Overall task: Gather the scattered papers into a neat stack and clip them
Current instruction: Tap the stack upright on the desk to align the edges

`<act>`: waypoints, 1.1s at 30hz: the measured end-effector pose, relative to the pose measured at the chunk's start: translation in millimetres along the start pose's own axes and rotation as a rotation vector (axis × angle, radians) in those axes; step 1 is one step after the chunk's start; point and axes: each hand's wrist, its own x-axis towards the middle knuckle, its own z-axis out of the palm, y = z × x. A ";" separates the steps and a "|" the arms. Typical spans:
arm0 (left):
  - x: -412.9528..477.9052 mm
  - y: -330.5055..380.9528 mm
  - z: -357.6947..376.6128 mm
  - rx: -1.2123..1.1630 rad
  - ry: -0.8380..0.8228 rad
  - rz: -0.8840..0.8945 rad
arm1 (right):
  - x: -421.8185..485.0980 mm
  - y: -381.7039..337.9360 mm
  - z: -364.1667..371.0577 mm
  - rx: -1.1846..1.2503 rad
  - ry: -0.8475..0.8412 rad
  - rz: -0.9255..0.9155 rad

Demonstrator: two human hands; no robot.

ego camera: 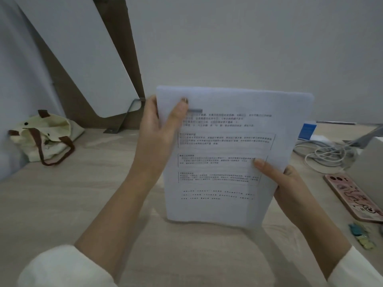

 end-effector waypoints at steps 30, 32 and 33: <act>28.2 41.8 52.0 1.351 -0.614 0.498 | -9.0 7.3 -5.1 -0.053 0.001 0.064; 31.1 47.1 47.8 1.272 -0.611 0.541 | -9.0 7.5 -4.2 -0.052 -0.004 0.064; 31.4 48.2 45.5 1.239 -0.595 0.589 | -8.8 7.6 -3.5 -0.049 -0.003 0.063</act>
